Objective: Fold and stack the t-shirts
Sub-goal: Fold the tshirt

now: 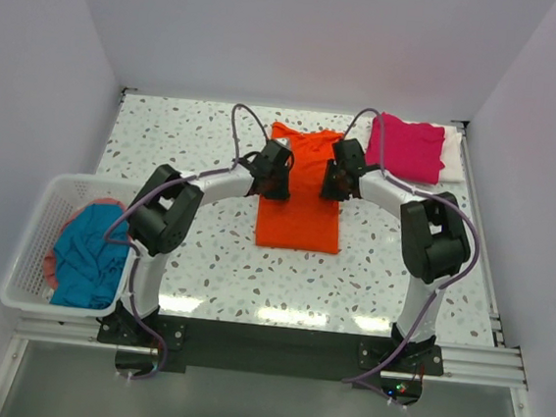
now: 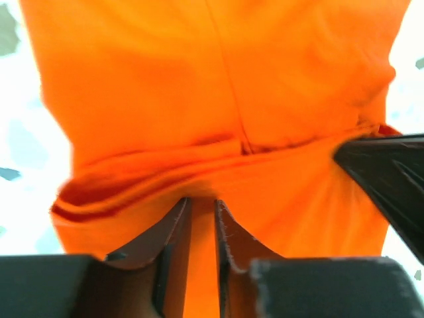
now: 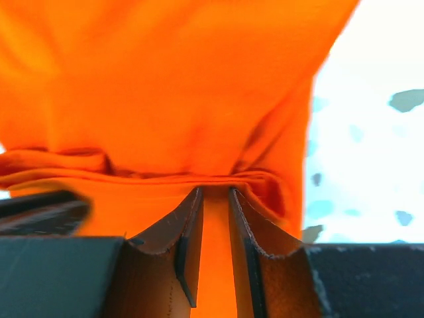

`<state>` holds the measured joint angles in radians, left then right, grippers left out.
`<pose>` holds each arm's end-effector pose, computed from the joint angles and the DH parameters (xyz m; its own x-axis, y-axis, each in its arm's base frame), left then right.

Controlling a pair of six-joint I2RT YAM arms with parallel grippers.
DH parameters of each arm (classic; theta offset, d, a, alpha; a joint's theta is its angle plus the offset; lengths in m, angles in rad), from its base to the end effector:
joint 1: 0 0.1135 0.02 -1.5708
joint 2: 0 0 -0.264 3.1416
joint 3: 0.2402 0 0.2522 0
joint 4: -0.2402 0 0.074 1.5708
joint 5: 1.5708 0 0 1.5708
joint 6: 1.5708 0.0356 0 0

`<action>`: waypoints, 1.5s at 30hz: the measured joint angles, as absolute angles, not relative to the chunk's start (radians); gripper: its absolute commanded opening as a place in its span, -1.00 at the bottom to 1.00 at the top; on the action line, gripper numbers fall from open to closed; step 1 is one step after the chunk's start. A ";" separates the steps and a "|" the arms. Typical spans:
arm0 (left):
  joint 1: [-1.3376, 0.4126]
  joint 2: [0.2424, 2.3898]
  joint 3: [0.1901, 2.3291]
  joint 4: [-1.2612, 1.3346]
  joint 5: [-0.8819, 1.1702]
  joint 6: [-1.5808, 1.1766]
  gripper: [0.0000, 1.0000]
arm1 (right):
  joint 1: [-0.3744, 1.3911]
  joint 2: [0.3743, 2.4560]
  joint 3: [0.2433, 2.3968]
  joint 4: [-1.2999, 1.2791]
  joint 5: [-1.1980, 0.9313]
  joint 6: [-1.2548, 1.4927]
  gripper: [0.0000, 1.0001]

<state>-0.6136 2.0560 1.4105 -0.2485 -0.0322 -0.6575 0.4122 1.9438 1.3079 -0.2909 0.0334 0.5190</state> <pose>0.3633 -0.2545 0.1622 -0.8461 -0.1512 -0.5111 0.0530 0.9303 -0.3629 0.3805 0.1651 0.1745 -0.8257 0.1800 -0.5346 0.0317 0.9610 0.2746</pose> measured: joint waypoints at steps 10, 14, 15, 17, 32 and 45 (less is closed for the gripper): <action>-0.575 2.070 1.418 -0.249 -0.054 -0.659 -0.35 | 0.384 1.951 1.274 -0.277 0.022 0.519 -0.45; -0.576 2.070 1.418 -0.248 -0.068 -0.661 -0.26 | 0.369 1.951 1.267 -0.265 0.001 0.520 -0.42; -0.575 2.070 1.418 -0.248 -0.073 -0.661 -0.26 | 0.366 1.951 1.267 -0.263 -0.004 0.519 -0.42; -0.575 2.073 1.424 -0.255 -0.081 -0.661 -0.26 | 0.363 1.951 1.267 -0.263 -0.012 0.519 -0.42; -0.575 1.961 1.228 -0.165 -0.139 -0.772 -0.31 | 0.359 1.874 1.090 -0.082 -0.088 0.548 -0.46; -0.626 1.703 0.864 -0.051 -0.150 -0.874 -0.32 | 0.520 1.626 0.733 0.078 -0.099 0.669 -0.42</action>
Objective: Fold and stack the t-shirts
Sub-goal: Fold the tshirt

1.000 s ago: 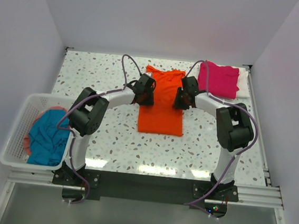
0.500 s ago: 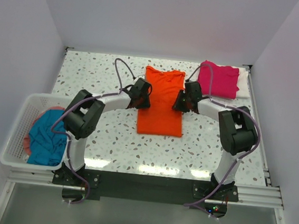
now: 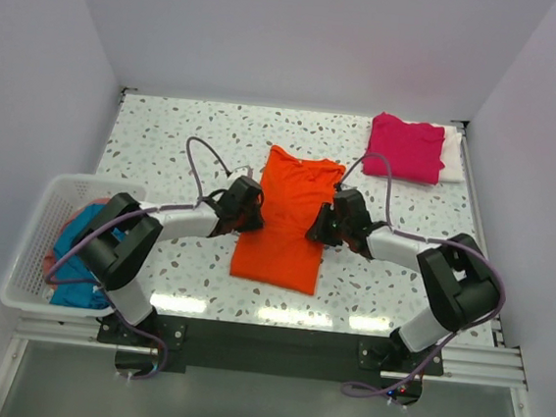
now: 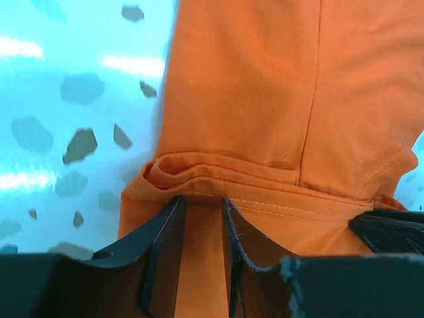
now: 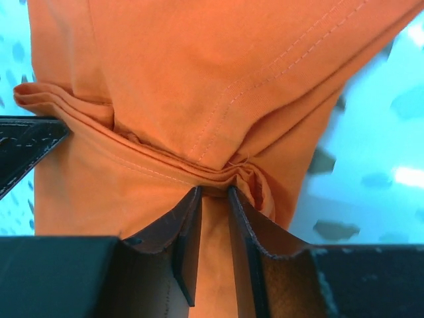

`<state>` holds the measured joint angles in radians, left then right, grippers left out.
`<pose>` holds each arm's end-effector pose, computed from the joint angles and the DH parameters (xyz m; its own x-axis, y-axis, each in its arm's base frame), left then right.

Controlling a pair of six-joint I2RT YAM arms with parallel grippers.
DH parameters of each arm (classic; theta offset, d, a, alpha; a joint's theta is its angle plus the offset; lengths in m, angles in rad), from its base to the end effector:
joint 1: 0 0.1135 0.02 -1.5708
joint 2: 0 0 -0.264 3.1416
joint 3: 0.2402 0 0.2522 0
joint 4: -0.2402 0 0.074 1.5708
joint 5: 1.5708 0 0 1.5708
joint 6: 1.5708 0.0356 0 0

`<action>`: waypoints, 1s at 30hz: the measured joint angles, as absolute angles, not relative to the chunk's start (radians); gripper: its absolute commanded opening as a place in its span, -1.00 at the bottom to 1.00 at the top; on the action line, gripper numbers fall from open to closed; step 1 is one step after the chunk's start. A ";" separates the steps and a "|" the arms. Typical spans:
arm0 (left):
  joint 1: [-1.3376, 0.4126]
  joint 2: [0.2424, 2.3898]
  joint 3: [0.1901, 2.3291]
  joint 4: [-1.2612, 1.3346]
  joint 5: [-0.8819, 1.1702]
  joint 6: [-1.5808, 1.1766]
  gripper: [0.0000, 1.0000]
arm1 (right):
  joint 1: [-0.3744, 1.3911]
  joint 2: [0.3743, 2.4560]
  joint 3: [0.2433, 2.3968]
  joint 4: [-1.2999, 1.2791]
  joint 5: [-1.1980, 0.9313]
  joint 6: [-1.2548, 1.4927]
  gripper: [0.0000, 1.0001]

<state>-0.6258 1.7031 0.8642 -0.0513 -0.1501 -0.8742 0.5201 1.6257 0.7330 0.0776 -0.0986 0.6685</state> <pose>0.2721 -0.1901 0.1482 -0.7899 -0.3649 -0.4929 -0.1605 0.8987 -0.4081 0.2672 0.1571 0.1443 -0.8385 0.2306 -0.4938 -0.0426 0.8755 0.4813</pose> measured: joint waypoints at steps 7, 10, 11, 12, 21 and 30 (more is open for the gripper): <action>-0.663 1.641 0.817 -0.088 -0.154 -0.879 -0.25 | 0.531 1.544 0.700 -0.007 -0.096 0.673 -0.07; -0.663 1.635 0.836 -0.136 -0.156 -0.857 -0.11 | 0.506 1.510 0.712 -0.088 -0.094 0.654 -0.03; -0.662 1.629 0.843 -0.157 -0.158 -0.844 -0.07 | 0.489 1.493 0.714 -0.120 -0.094 0.647 -0.02; -0.662 1.621 0.849 -0.177 -0.160 -0.833 -0.03 | 0.470 1.476 0.717 -0.151 -0.091 0.639 -0.02; -0.655 1.416 0.860 -0.320 -0.163 -0.769 0.36 | 0.438 1.229 0.698 -0.324 -0.083 0.624 -0.13; -0.655 1.222 0.645 -0.384 -0.022 -0.775 0.28 | 0.664 0.965 0.487 -0.374 -0.094 0.853 -0.17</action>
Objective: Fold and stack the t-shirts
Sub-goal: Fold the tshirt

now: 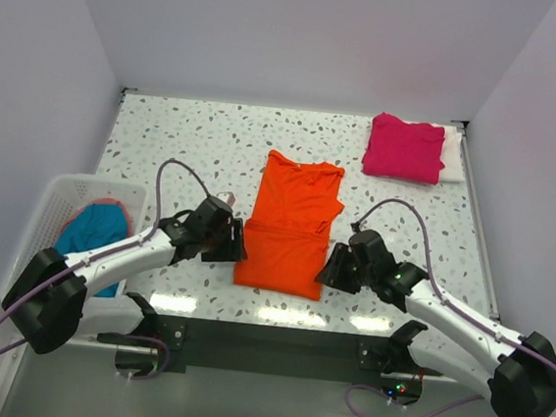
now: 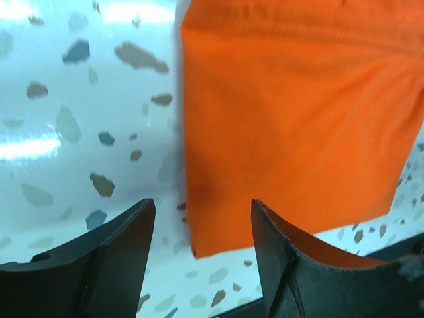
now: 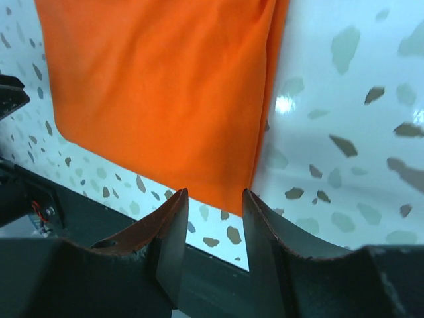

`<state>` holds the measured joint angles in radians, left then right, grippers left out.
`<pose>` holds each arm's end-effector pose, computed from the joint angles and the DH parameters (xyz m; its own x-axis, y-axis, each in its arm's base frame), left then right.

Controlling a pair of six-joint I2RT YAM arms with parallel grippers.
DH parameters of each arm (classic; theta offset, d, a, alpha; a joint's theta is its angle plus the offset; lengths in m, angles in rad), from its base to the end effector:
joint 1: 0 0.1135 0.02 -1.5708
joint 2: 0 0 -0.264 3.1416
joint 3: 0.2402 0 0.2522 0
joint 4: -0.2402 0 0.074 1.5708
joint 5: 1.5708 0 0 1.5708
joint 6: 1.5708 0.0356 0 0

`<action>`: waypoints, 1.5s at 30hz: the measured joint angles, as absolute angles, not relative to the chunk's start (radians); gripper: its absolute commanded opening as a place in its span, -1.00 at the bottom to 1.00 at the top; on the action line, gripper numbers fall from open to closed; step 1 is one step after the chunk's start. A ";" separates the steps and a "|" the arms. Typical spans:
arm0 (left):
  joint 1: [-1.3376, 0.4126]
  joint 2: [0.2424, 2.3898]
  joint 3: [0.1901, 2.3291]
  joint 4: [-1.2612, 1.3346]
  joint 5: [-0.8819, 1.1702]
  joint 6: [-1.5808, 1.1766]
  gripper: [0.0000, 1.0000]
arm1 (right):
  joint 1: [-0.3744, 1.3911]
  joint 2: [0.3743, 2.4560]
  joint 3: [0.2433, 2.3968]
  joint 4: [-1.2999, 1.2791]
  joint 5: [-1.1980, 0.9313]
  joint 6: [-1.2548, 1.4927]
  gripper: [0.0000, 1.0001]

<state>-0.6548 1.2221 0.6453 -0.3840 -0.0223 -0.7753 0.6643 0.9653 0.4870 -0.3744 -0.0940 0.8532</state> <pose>0.1834 -0.1398 0.1885 -0.8834 -0.2039 -0.4219 -0.0274 0.9213 -0.3879 0.1450 0.1178 0.1887 -0.8889 0.2566 -0.3794 0.0111 0.8402 0.5422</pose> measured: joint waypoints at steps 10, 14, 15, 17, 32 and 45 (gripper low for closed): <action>-0.655 1.167 0.510 -0.384 0.139 -0.810 0.26 | 0.759 0.915 0.363 -0.370 -0.042 1.088 -0.17; -0.655 1.167 0.493 -0.375 0.166 -0.823 0.24 | 0.762 0.910 0.347 -0.350 -0.035 1.139 -0.15; -0.654 1.167 0.489 -0.371 0.173 -0.827 0.21 | 0.764 0.910 0.342 -0.340 -0.035 1.148 -0.14; -0.655 1.169 0.480 -0.356 0.184 -0.831 0.18 | 0.768 0.916 0.334 -0.323 -0.035 1.168 -0.14; -0.654 1.187 0.445 -0.270 0.217 -0.877 -0.11 | 0.804 0.966 0.286 -0.195 -0.037 1.269 -0.15; -0.690 1.238 0.435 -0.203 0.220 -0.904 -0.85 | 0.807 0.971 0.268 -0.173 -0.016 1.277 -0.98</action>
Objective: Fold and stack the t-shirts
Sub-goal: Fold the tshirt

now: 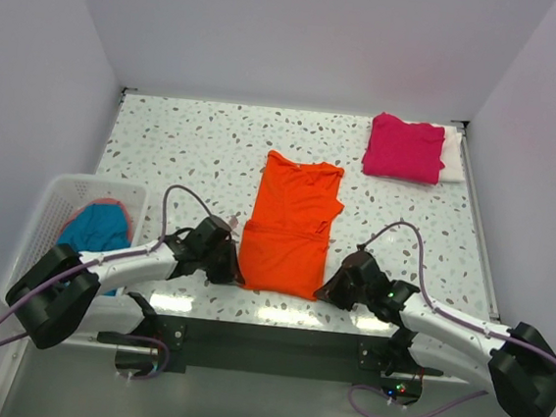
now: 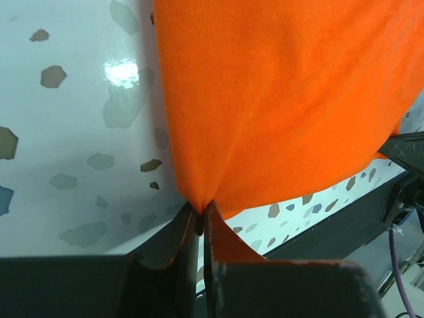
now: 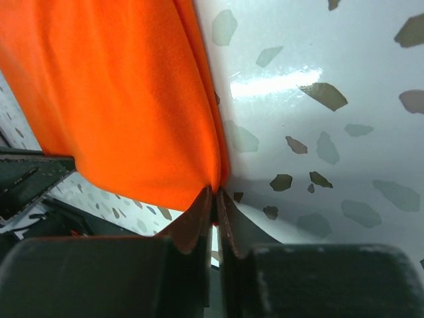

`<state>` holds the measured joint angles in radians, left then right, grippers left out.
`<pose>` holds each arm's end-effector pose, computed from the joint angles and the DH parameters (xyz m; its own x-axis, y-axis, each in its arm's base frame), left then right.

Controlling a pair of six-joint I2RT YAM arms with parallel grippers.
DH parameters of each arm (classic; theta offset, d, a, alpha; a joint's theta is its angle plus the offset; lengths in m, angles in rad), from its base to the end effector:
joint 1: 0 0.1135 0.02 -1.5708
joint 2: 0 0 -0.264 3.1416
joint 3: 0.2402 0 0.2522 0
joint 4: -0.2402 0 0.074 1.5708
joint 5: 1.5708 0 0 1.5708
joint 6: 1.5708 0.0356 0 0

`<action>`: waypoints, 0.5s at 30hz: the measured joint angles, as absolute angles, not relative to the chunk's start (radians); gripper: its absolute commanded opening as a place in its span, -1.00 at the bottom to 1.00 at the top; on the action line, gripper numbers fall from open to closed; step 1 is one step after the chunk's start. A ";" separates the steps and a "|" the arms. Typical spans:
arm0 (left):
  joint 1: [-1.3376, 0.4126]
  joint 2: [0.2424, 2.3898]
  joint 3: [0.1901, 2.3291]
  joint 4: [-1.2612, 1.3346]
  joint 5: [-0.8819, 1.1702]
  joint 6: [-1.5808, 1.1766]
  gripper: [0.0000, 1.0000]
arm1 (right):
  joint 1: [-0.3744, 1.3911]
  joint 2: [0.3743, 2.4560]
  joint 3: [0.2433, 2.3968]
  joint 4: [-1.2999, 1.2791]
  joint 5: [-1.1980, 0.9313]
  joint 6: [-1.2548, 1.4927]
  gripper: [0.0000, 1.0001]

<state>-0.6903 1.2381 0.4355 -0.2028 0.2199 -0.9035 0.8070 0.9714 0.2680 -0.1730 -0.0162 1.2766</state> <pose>0.1534 -0.1368 0.1367 -0.9618 -0.1999 -0.1869 -0.0710 0.8420 -0.5348 0.1150 0.1209 0.1346 -0.8521 0.4938 -0.1736 0.2972 0.7295 0.6160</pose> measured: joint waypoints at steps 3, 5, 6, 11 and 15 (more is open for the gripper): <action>-0.709 1.237 0.436 -0.204 0.212 -0.903 -1.00 | 0.808 0.967 0.268 -0.174 -0.017 1.261 -1.00; -0.722 1.231 0.437 -0.213 0.202 -0.903 -1.00 | 0.814 0.967 0.268 -0.179 -0.017 1.252 -1.00; -0.730 1.225 0.437 -0.223 0.196 -0.903 -1.00 | 0.817 0.963 0.268 -0.184 -0.017 1.248 -1.00; -0.783 1.150 0.437 -0.307 0.153 -0.912 -1.00 | 0.903 0.868 0.268 -0.261 -0.007 1.237 -1.00; -0.830 1.069 0.445 -0.392 0.120 -0.925 -1.00 | 1.005 0.820 0.296 -0.348 0.033 1.231 -1.00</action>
